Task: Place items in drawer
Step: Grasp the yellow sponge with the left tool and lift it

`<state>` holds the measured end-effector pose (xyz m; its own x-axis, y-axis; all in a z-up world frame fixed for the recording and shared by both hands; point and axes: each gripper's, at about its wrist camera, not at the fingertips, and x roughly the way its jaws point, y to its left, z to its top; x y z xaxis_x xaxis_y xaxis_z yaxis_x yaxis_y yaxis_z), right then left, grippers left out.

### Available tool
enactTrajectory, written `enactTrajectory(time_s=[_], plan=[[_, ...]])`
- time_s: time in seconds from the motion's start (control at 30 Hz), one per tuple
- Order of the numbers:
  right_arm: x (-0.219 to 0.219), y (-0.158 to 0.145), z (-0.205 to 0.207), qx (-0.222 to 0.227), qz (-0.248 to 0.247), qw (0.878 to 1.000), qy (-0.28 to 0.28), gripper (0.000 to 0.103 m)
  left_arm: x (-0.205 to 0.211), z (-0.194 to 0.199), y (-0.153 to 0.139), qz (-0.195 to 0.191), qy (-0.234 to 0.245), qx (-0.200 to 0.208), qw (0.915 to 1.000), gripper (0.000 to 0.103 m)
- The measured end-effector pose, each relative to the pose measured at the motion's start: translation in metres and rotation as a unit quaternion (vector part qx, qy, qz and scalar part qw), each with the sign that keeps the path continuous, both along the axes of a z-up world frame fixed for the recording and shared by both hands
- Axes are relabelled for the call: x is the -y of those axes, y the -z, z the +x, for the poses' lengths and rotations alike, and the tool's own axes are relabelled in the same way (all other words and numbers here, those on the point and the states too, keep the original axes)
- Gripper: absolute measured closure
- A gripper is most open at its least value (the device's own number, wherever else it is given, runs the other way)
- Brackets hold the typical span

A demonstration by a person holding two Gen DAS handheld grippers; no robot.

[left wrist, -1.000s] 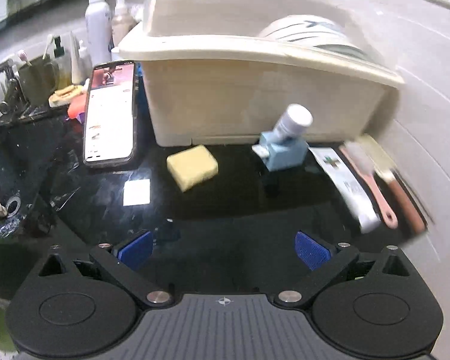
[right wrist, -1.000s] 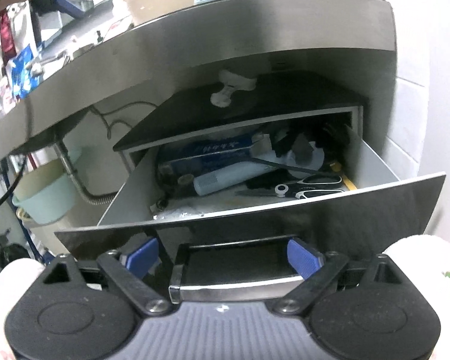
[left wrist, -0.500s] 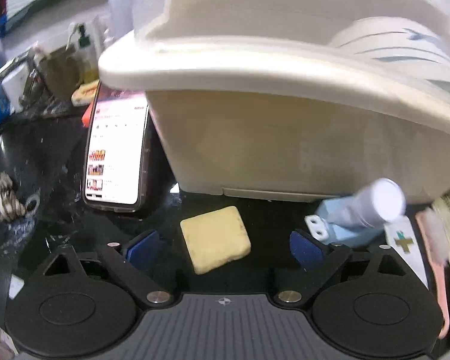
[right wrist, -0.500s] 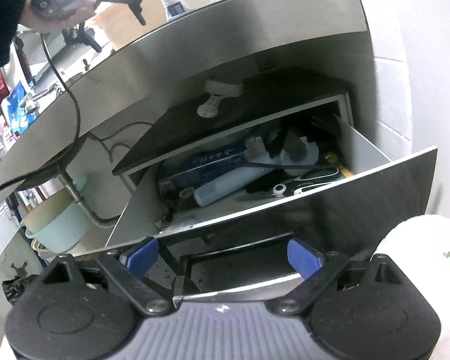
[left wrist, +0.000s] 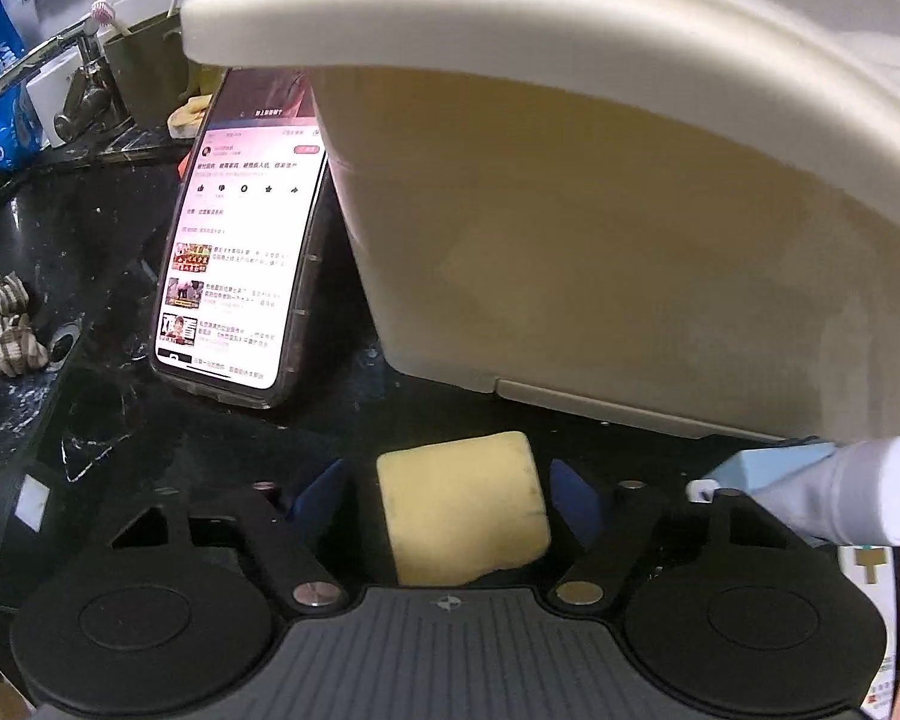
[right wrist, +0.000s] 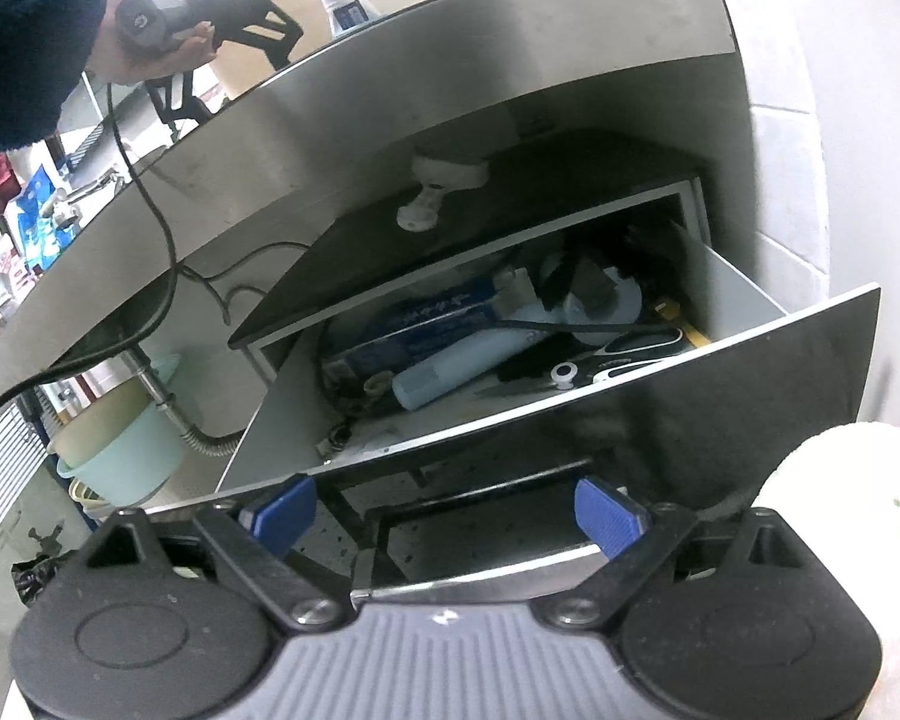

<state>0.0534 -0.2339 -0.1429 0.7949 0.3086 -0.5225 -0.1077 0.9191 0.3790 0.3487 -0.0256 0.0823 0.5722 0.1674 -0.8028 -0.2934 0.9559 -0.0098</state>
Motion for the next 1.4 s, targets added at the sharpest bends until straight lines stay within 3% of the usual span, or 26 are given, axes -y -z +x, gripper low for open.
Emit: enactTrajectory(time_s=[0.17, 0.73, 1.17, 1.4], plan=[[-0.001, 0.001, 0.001, -0.003, 0.000, 1.000, -0.002, 0.010, -0.001, 0.004, -0.002, -0.002, 0.012, -0.004, 0.9999, 0.048], [0.004, 0.004, 0.002, -0.016, 0.010, 1.000, 0.012, 0.010, -0.006, -0.029, -0.019, -0.022, 0.095, -0.059, 0.9934, 0.048], [0.000, 0.003, 0.001, -0.018, 0.002, 1.000, 0.011, 0.010, 0.024, -0.073, -0.031, -0.018, 0.160, -0.051, 0.9856, 0.050], [-0.001, 0.003, 0.001, -0.019, 0.001, 1.000, 0.011, 0.010, 0.031, -0.071, -0.026, -0.001, 0.171, -0.035, 0.9847, 0.050]])
